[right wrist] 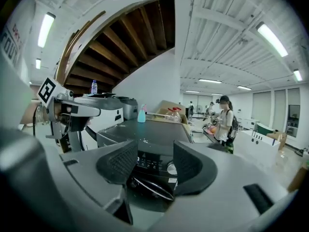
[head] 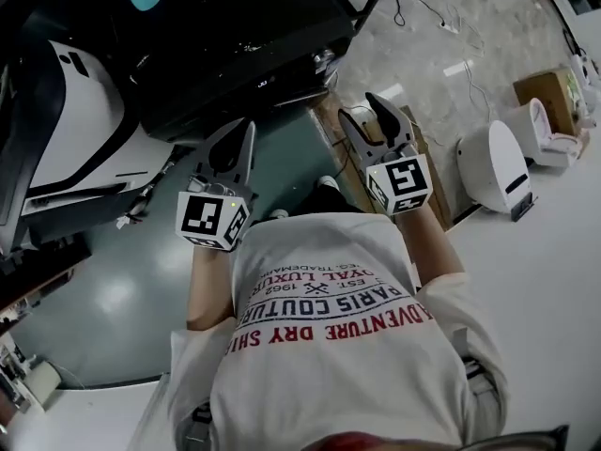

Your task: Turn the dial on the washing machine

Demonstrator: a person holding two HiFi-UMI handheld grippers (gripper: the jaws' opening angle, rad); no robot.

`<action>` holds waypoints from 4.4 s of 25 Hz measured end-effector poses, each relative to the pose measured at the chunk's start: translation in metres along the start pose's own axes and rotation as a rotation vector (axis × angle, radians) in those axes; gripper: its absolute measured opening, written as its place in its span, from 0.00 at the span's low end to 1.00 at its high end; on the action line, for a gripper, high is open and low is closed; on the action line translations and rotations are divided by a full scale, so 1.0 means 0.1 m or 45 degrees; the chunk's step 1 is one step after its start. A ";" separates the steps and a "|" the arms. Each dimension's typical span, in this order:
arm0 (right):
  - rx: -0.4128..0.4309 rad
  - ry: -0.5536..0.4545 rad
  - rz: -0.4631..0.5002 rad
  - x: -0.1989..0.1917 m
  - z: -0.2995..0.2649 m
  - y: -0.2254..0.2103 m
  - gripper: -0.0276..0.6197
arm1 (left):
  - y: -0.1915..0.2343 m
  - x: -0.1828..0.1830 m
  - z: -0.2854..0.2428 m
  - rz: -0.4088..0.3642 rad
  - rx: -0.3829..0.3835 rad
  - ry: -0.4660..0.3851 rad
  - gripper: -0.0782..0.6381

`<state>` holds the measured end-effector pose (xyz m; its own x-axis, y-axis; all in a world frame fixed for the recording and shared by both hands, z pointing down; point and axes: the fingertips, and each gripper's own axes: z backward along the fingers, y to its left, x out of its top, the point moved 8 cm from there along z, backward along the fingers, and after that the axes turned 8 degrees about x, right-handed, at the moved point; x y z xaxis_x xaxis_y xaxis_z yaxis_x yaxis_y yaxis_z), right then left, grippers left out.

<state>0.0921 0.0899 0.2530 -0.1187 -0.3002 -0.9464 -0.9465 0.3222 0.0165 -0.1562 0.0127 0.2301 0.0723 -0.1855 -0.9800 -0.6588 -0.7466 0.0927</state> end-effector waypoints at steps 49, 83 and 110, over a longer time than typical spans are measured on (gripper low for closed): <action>0.189 0.263 -0.238 -1.46 -2.03 -1.22 0.48 | -0.09 -1.46 -0.95 0.070 0.586 0.220 0.13; 0.157 0.233 -0.153 -1.44 -2.01 -1.20 0.48 | -0.06 -1.56 -0.95 0.100 0.544 0.261 0.13; 0.051 0.262 0.315 -1.41 -2.00 -1.00 0.47 | -0.03 -1.54 -0.90 0.114 0.573 0.241 0.13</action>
<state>0.1439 -0.0793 0.4488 -0.4059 -0.3821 -0.8302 -0.8691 0.4422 0.2215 -0.0979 -0.0141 0.3963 0.1081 -0.3805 -0.9185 -0.9235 -0.3804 0.0488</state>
